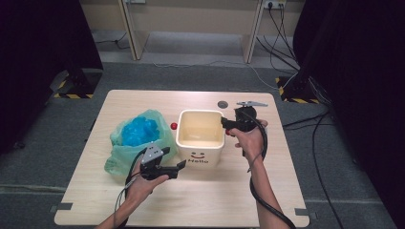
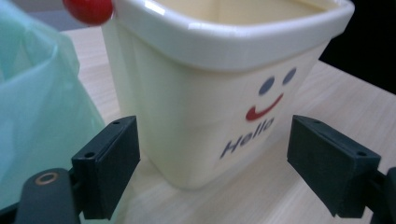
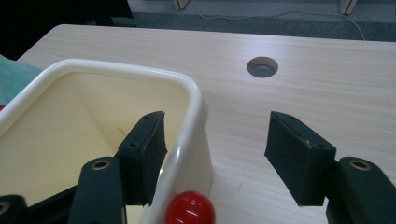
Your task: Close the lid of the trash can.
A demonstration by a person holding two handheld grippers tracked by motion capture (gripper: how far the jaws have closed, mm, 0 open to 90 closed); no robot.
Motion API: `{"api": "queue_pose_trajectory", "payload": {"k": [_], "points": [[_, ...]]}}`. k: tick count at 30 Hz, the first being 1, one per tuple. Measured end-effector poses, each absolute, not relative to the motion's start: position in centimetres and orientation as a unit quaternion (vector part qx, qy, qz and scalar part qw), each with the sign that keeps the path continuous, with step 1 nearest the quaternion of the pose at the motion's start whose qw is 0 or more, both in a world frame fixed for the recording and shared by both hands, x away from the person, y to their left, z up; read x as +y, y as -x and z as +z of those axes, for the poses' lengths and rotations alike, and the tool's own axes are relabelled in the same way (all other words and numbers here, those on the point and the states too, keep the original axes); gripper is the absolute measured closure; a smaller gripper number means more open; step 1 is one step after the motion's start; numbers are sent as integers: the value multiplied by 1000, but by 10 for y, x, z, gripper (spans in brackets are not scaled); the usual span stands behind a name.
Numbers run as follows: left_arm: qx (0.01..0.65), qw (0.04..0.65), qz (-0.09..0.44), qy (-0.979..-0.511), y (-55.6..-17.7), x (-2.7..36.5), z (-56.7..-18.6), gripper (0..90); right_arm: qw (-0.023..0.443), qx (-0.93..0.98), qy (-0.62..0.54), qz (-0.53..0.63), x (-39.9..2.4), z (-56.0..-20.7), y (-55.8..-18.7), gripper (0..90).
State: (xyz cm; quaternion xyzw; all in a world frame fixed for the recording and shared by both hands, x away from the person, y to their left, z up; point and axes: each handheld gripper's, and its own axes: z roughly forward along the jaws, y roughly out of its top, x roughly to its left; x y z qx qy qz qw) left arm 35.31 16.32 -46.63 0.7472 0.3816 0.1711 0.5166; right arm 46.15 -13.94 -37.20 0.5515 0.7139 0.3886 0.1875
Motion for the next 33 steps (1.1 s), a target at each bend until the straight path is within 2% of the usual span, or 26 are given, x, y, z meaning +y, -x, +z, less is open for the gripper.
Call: {"api": "queue_pose_trajectory", "payload": {"k": [13, 16, 21, 27, 33], "points": [[370, 488, 142, -777, -333, 181, -485, 161, 193, 693, -551, 422, -168, -371, -445, 309], [362, 478, 142, -787, -331, 182, -487, 161, 235, 703, -543, 395, -169, -370, -440, 287], [358, 466, 143, -796, -326, 187, -491, 156, 235, 704, -542, 394, -174, -375, -434, 259], [345, 436, 171, -813, -322, 193, -495, 151, 229, 707, -538, 397, -177, -383, -428, 235], [355, 433, 166, -812, -321, 200, -501, 151, 222, 708, -536, 402, -181, -393, -420, 232]]}}
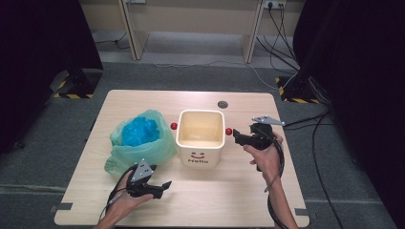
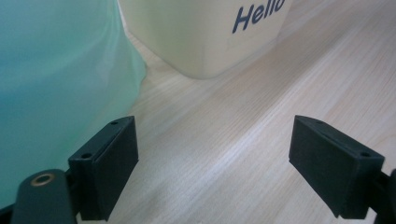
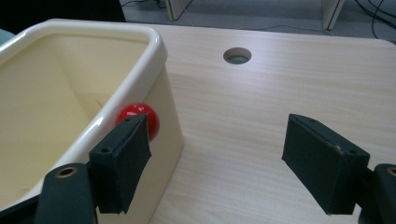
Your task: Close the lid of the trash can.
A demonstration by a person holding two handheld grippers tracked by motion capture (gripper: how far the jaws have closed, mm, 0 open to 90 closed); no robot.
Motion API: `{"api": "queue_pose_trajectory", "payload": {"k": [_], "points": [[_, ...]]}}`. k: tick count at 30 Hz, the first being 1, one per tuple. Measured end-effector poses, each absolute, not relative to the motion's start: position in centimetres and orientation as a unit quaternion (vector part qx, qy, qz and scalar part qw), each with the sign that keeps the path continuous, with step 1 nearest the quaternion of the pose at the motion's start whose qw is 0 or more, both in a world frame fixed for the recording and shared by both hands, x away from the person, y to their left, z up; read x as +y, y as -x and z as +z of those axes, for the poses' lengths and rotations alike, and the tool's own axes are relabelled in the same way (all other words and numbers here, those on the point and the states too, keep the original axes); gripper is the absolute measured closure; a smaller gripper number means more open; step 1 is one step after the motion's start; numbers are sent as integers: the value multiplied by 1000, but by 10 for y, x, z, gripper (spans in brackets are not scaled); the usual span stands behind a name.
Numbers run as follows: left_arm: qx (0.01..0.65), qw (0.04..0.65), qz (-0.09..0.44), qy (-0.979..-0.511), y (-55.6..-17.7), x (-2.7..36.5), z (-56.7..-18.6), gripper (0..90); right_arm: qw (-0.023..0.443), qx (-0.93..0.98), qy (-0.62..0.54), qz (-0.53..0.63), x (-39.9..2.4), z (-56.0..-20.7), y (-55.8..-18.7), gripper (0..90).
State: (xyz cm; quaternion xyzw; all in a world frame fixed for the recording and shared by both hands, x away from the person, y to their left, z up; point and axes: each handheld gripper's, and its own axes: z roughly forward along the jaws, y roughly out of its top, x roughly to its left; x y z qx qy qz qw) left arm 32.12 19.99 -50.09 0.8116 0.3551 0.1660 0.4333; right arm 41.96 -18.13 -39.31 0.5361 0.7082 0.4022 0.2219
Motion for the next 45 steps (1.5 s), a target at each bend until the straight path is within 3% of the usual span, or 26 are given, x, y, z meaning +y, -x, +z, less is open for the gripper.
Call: {"api": "queue_pose_trajectory", "payload": {"k": [16, 31, 45], "points": [[360, 406, 169, -823, -320, 207, -510, 152, 212, 703, -554, 392, -203, -432, -402, 231], [357, 375, 166, -839, -322, 208, -521, 152, 185, 706, -556, 398, -201, -471, -379, 224], [367, 381, 153, -835, -320, 209, -523, 143, 172, 717, -548, 394, -195, -486, -366, 199]]}}
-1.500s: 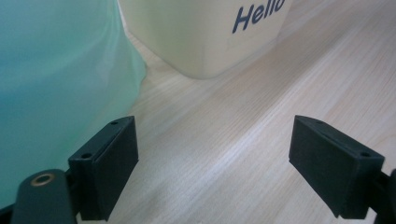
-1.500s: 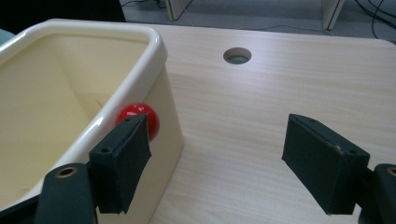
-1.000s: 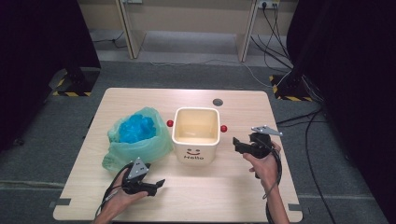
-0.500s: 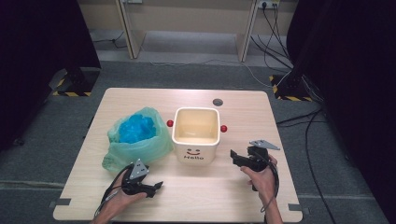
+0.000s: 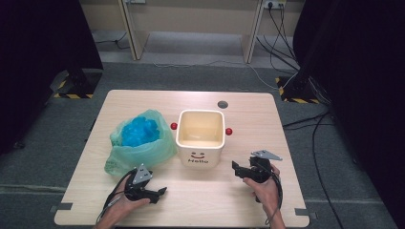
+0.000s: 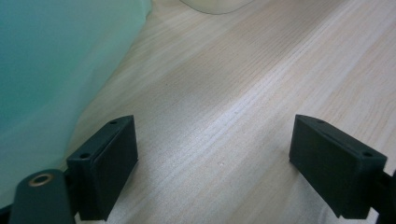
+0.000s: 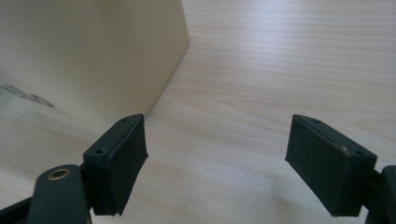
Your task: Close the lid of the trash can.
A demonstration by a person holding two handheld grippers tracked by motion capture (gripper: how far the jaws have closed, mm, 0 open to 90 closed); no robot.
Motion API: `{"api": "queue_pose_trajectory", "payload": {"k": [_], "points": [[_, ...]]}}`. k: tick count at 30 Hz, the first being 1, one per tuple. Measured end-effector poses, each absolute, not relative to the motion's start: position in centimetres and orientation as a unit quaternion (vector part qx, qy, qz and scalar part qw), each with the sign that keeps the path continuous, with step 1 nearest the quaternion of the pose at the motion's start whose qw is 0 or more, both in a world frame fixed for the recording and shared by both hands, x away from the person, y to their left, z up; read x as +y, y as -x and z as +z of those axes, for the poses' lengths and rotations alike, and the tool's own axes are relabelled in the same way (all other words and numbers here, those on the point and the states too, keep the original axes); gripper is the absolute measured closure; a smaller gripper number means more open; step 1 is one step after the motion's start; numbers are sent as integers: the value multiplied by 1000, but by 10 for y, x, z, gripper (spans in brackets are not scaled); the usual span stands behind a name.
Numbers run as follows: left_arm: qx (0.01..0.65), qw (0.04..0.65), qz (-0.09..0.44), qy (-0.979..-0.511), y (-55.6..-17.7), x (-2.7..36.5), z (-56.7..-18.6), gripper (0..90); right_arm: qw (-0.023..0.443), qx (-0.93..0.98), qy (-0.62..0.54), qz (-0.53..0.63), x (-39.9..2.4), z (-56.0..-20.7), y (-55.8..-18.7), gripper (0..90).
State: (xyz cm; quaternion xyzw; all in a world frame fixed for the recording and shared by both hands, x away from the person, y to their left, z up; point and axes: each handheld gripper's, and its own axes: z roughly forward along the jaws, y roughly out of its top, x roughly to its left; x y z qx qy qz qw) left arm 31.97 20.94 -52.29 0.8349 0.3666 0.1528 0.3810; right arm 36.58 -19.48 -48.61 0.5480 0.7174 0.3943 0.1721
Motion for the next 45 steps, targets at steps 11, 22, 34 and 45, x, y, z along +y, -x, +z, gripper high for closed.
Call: {"api": "queue_pose_trajectory", "payload": {"k": [11, 22, 34, 45], "points": [[366, 381, 151, -835, -320, 209, -523, 137, 166, 718, -547, 396, -202, -492, -354, 175], [365, 380, 151, -837, -320, 209, -523, 135, 166, 725, -542, 391, -200, -495, -343, 174], [365, 380, 151, -837, -320, 209, -523, 134, 165, 736, -534, 381, -199, -500, -330, 174], [364, 380, 150, -837, -320, 209, -523, 131, 168, 743, -531, 370, -200, -504, -321, 174]]}}
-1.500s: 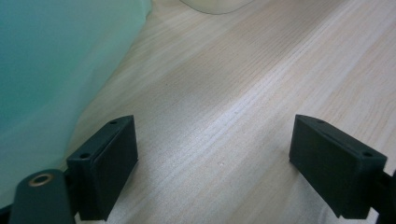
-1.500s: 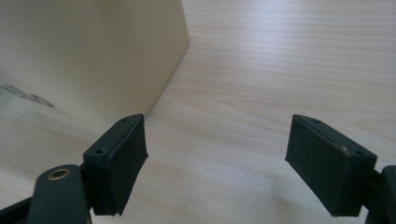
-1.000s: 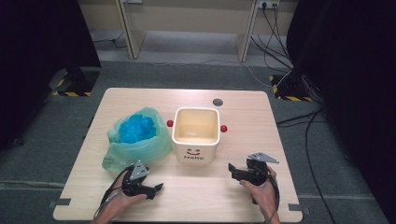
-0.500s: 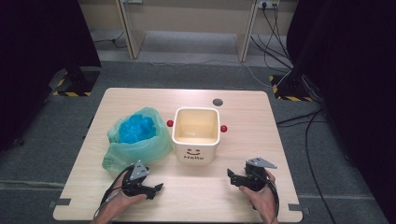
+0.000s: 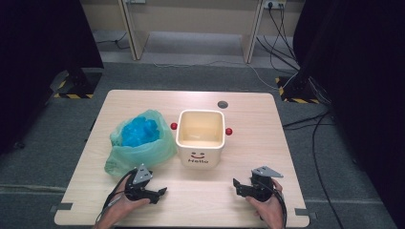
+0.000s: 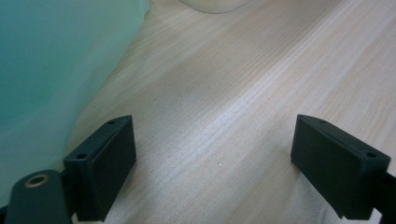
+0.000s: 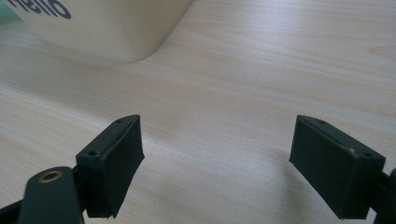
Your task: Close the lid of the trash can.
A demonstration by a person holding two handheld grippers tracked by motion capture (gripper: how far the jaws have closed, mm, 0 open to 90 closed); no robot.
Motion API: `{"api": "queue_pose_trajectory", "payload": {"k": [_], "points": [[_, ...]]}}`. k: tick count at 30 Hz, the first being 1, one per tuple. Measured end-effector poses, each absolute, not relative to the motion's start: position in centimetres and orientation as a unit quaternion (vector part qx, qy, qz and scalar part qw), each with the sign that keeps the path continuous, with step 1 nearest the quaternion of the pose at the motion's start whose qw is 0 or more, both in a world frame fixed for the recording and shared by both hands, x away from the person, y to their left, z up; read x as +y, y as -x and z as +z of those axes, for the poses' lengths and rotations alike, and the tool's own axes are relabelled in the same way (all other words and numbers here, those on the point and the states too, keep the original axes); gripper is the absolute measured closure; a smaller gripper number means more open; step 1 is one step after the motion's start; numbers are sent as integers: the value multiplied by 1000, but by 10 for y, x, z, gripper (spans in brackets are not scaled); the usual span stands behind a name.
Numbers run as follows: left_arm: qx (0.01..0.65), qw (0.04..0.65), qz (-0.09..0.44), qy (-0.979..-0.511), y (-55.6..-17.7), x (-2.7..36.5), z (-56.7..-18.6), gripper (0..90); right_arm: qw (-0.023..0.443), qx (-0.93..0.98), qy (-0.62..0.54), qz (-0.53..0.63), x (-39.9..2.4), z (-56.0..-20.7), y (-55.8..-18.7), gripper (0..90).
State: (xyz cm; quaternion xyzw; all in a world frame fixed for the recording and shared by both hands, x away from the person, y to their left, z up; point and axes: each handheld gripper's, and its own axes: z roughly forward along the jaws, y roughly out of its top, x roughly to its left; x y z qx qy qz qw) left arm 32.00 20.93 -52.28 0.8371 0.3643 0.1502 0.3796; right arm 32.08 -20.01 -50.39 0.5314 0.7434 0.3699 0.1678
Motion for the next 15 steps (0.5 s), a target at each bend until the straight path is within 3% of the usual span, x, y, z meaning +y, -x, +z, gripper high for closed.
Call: {"api": "queue_pose_trajectory", "payload": {"k": [15], "points": [[363, 379, 150, -838, -320, 209, -523, 129, 171, 737, -537, 372, -207, -506, -311, 175]]}}
